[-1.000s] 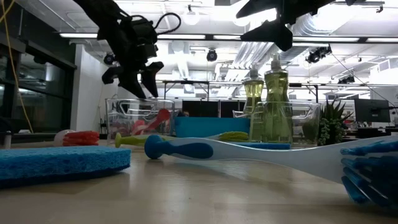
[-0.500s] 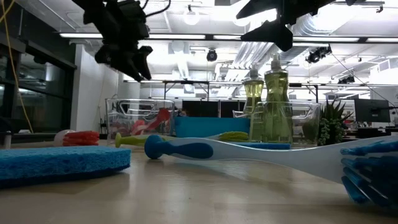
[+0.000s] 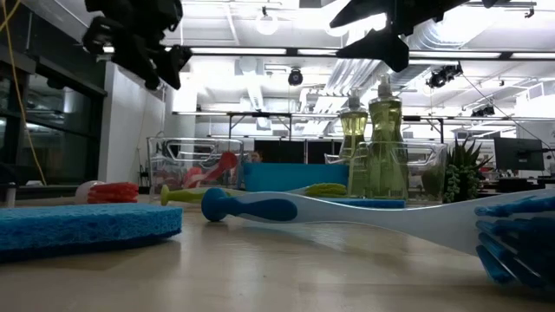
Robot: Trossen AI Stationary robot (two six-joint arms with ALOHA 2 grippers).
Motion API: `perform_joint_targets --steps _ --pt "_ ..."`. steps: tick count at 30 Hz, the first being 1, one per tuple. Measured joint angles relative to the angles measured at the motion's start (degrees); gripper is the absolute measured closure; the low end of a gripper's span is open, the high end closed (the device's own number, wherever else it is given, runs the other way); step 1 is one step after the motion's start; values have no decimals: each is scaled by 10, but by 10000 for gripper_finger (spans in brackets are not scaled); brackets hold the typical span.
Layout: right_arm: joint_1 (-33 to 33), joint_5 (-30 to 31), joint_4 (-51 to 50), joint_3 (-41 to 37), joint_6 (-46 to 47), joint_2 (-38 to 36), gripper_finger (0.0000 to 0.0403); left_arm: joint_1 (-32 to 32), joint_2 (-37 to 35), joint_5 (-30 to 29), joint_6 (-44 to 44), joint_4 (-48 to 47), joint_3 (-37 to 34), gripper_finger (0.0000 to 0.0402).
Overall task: Pick & Place Kitchen Sink Supplies
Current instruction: Put the red dish brush into the left transparent bin
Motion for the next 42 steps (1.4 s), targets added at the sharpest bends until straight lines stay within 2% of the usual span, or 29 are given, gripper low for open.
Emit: perform_joint_targets --steps 4,11,19,32,42 --pt "0 0 -4 0 0 0 132 -58 -6 -9 18 -15 0 202" --pt "0 0 -10 0 0 0 132 -162 -5 -89 4 -15 0 202" --pt "0 0 -14 0 2 0 132 -241 -5 -135 -18 -16 0 202" --pt "0 0 -16 0 2 0 132 -297 -2 -170 -57 -11 0 202" --pt "0 2 -21 0 2 0 132 -298 73 -150 -101 19 -1 202"
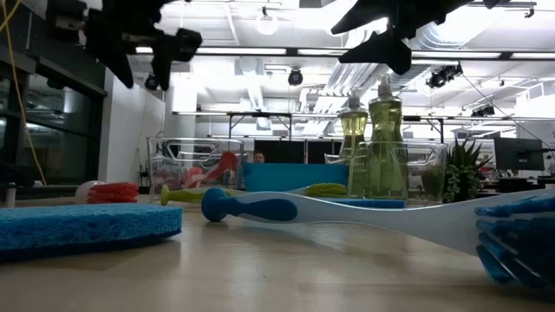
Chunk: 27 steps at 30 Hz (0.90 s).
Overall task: Pick & Place Kitchen Sink Supplies
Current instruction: Put the red dish brush into the left transparent bin
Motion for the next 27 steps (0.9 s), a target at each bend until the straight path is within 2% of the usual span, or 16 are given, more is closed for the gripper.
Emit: perform_joint_targets --steps 10,22,27 --pt "0 -3 -8 0 3 0 132 0 97 -2 55 -58 0 202" --pt "0 -6 -16 0 13 0 132 -32 174 -15 86 -54 -1 202" --pt "0 -11 -20 0 13 0 132 -36 185 -17 76 -32 -40 202"
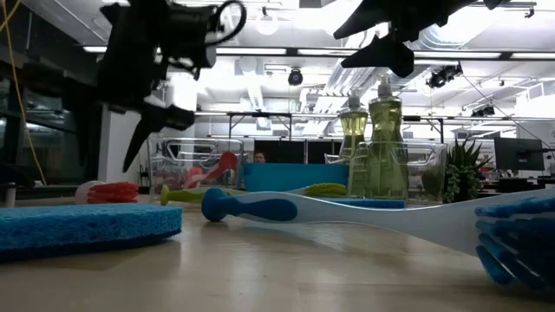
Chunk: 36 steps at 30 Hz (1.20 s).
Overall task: Pick & Place Kitchen Sink Supplies
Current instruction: Put the red dish brush into the left transparent bin
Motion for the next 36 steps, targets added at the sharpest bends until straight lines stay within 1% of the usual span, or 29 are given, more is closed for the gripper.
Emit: perform_joint_targets --steps 2,5,15,20,24,32,36 --pt "0 -2 0 0 0 0 132 0 0 -4 -7 13 -19 202" --pt "0 -2 0 0 0 0 132 0 0 -26 -20 30 -40 202" --pt "0 -2 0 0 -2 0 132 0 0 -38 -50 122 -75 202" --pt "0 -2 0 0 0 0 132 0 0 -43 -63 116 -83 207" --pt "0 -2 0 0 0 0 132 0 0 -42 -63 115 -83 236" --pt "0 -2 0 0 0 0 132 0 0 -40 -64 116 -83 315" --pt "0 -2 0 0 0 0 132 0 0 -25 -68 119 -83 348"
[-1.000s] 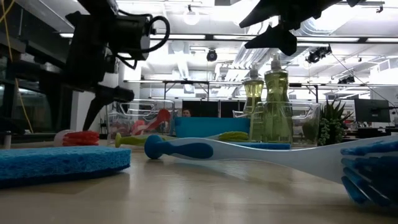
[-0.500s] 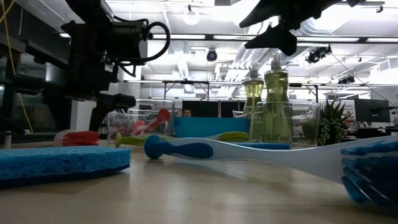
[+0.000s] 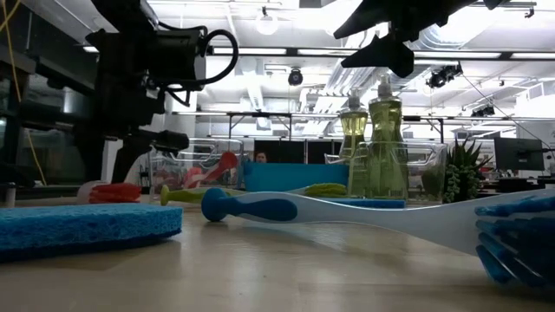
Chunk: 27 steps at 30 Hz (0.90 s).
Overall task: Pick & Place Kitchen Sink Supplies
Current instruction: Put the red dish brush into the left transparent bin
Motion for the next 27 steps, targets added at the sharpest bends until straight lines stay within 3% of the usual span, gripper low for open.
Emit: perform_joint_targets --steps 8,12,17,22,27 --pt "0 0 0 0 0 0 132 0 -1 29 -26 -3 1 356" --pt "0 0 0 0 0 0 132 0 -1 61 -40 -49 30 352" --pt "0 0 0 0 1 0 132 0 -6 92 -41 -121 96 354" --pt "0 0 -1 0 3 0 132 0 -18 167 -42 -179 190 354" --pt "0 0 -7 0 3 0 132 0 -40 223 -42 -187 301 355"
